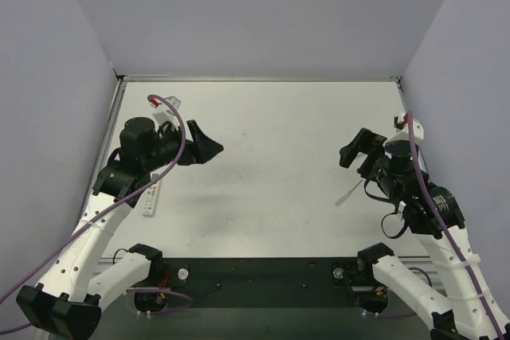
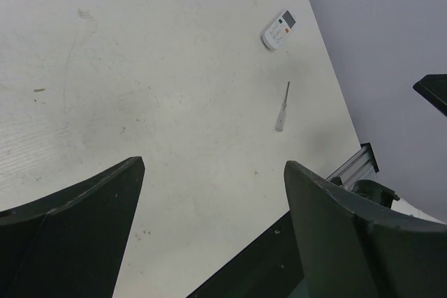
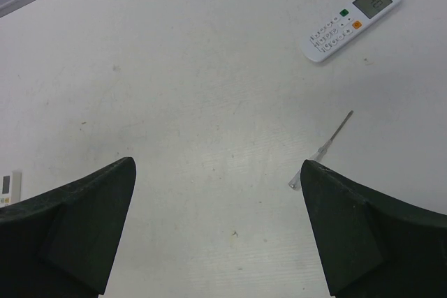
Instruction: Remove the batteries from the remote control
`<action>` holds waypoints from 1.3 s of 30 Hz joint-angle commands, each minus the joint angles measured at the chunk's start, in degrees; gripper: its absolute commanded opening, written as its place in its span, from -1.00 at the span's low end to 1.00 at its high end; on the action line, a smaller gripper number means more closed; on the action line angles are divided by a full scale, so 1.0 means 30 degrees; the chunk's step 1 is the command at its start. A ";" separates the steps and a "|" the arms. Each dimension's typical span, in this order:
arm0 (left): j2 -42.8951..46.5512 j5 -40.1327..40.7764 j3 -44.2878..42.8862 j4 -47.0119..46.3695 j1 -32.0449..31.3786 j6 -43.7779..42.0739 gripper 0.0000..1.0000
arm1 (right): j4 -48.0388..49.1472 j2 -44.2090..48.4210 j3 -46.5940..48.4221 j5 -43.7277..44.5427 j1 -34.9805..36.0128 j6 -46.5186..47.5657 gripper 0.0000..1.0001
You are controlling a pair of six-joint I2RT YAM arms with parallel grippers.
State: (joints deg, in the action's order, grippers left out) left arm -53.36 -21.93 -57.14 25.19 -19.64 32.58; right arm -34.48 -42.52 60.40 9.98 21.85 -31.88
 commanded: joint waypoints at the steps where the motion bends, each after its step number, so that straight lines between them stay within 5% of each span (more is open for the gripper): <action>1: 0.0151 -0.0189 -0.0903 -0.0692 0.0159 0.0039 0.85 | 0.0419 0.0170 -0.0592 -0.0074 0.0130 -0.0535 1.00; 9: -0.1221 0.4338 -0.1985 0.2874 0.0598 -0.1219 0.82 | 0.0419 0.0784 -0.1003 -0.0103 0.0130 -0.0858 1.00; 12: -0.2304 0.6776 -0.1929 0.4749 0.2087 -0.0318 0.82 | 0.0419 0.0902 -0.1149 -0.0104 0.0159 -0.0888 1.00; 17: -0.3890 0.8152 -0.1138 0.5958 0.7441 -0.0048 0.78 | 0.0419 0.1254 -0.1412 -0.0688 0.0130 -0.0946 1.00; 21: -0.4680 1.1203 -0.0144 0.5287 0.7746 0.0155 0.78 | 0.0419 0.1605 -0.1647 -0.1274 0.0130 -0.0712 0.99; 33: -0.7752 1.3697 0.1267 0.4289 1.0179 0.1066 0.78 | 0.0419 0.2308 -0.1824 -0.1626 0.0130 0.0226 0.96; 39: -0.9630 1.0657 0.1059 0.3442 1.0179 -0.0044 0.81 | 0.0419 0.2455 -0.1677 -0.1891 0.0130 0.0517 0.96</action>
State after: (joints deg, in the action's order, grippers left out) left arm -80.23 14.61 -52.23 39.46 10.63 35.07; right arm -34.04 -35.68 55.31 4.89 21.85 -31.75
